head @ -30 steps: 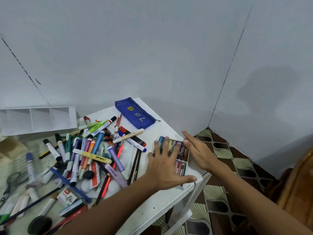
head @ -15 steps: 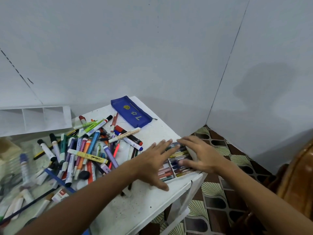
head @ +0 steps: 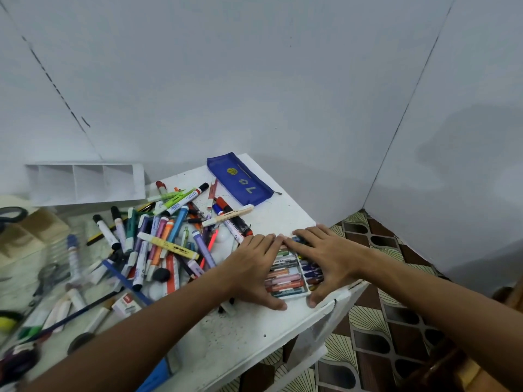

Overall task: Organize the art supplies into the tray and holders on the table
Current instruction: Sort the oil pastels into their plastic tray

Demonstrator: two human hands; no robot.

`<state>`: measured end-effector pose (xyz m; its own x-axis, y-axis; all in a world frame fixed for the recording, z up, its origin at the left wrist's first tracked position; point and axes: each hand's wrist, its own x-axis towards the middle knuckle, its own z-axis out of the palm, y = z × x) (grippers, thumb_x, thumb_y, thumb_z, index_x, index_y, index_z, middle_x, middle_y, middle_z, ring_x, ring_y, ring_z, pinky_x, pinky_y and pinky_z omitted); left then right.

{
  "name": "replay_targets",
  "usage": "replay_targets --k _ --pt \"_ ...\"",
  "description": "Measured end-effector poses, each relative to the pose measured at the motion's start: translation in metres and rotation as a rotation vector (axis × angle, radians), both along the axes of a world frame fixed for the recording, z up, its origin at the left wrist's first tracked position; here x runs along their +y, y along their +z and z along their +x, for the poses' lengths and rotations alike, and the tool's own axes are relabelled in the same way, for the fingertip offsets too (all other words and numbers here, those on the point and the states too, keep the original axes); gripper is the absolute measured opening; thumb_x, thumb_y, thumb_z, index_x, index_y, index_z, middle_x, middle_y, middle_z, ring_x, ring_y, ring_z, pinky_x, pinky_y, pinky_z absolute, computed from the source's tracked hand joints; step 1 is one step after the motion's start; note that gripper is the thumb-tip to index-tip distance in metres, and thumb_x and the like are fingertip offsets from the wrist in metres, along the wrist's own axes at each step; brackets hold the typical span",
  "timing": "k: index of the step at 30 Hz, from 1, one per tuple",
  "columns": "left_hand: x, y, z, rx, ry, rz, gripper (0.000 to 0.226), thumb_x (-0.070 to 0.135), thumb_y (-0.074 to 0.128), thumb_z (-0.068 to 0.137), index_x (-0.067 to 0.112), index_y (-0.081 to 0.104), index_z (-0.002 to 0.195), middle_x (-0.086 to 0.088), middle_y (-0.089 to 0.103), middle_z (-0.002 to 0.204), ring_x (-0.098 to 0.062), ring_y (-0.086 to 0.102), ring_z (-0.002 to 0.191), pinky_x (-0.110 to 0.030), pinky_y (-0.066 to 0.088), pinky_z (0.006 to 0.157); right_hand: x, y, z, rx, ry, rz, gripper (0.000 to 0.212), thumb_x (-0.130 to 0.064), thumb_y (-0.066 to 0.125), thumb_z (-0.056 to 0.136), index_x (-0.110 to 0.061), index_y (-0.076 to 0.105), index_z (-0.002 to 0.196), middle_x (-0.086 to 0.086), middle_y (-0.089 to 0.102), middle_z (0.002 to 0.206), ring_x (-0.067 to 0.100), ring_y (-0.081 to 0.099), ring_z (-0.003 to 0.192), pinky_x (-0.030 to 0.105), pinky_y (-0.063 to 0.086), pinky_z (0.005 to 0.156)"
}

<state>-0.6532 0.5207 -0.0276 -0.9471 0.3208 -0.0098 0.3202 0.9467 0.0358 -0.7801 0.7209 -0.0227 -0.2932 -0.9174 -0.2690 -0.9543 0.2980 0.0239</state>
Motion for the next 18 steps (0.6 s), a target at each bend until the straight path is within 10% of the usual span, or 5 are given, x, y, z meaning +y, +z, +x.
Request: replay_targets --k 18 --pt "-0.075 0.078 0.049 0.048 0.196 -0.011 0.124 0.086 0.055 0.066 0.008 0.012 0.153 -0.012 0.020 0.156 -0.026 0.018 0.140 -0.045 0.015 0.118 -0.084 0.077 0.025 0.142 0.134 -0.152 0.122 -0.100 0.024 0.059 -0.031 -0.008 0.154 0.006 0.017 0.156 0.024 0.015 0.140 0.037 0.017 0.115"
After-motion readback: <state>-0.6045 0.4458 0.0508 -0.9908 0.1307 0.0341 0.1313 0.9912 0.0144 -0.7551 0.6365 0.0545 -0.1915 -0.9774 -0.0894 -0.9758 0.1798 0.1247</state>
